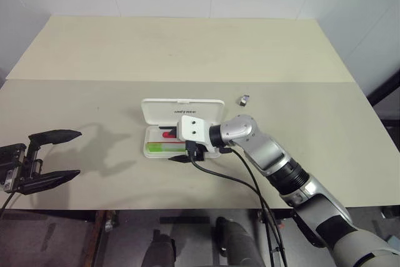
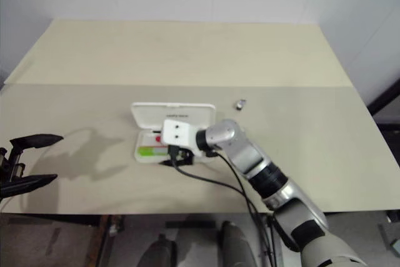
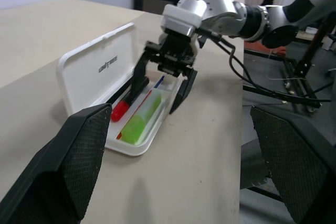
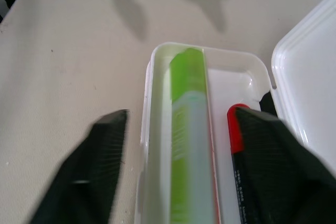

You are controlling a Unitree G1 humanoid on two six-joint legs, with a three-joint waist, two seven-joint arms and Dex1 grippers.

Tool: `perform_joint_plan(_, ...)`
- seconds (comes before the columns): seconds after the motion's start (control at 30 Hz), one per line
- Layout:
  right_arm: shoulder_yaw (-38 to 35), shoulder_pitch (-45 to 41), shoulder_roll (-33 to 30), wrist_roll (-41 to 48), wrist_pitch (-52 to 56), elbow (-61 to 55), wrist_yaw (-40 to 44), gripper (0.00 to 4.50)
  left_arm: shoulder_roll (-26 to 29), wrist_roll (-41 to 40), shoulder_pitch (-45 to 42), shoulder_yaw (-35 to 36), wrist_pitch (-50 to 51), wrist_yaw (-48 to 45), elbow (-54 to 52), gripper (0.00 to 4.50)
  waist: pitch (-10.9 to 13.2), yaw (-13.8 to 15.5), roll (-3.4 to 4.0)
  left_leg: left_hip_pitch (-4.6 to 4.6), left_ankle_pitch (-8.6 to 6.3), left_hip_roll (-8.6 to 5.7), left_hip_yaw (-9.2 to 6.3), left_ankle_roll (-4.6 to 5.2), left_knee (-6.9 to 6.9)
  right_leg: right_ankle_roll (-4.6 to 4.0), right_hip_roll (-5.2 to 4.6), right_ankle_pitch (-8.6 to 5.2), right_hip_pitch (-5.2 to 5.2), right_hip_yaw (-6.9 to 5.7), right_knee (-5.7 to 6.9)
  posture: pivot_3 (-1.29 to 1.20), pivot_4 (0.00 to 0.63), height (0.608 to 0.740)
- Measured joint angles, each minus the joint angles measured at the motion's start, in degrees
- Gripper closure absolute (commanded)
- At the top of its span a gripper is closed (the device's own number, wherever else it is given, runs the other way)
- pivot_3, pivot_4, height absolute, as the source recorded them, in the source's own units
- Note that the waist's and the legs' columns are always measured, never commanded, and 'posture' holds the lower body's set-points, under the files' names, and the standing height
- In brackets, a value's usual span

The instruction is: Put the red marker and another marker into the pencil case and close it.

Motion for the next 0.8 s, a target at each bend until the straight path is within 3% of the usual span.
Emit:
perform_joint_plan(0.23, -0.4, 1.8, -3.1, 2.3, 2.8, -7.5, 4.4, 0.02, -1.1, 0.4, -0.6, 0.0, 0.7, 0.0, -0.9, 0.0, 0.0, 0.2, 0.0, -0.01, 0.0, 0.0, -0.01, 0.0, 0.0, 0.0, 0.0, 0.0, 0.0, 0.0, -0.01, 0.0, 0.15, 0.74)
perform_joint_plan(0.47, -7.0, 4.1, -10.7, 11.2, 13.0, -19.3, 8.4, 0.02, -4.4, 1.1, -3.9, 1.0, 3.1, 0.0, -3.4, 0.0, 0.0, 0.5, 0.0, -0.01, 0.0, -0.01, -0.04, 0.0, 0.09, 0.01, 0.0, 0.0, 0.03, 0.0, 0.02, 0.0, 0.15, 0.74)
perform_joint_plan(0.63, -11.6, 4.2, -16.7, 13.7, 17.3, -20.7, 8.6, 0.02, -7.3, 1.9, -6.7, 2.0, 5.2, 0.0, -6.8, 0.0, 0.0, 0.5, -0.01, 0.0, 0.0, -0.01, -0.04, 0.0, 0.14, 0.01, 0.0, 0.0, 0.04, 0.01, 0.03, 0.0, 0.15, 0.74)
perform_joint_plan(0.8, -12.7, 4.3, -17.9, 13.7, 18.1, -20.4, 7.1, 0.02, -9.7, 2.8, -8.7, 3.4, 6.6, 0.1, -8.0, 0.0, 0.0, 0.2, 0.01, 0.02, 0.0, -0.01, -0.03, 0.0, 0.16, 0.0, 0.0, 0.0, 0.04, 0.01, 0.04, 0.0, 0.15, 0.74)
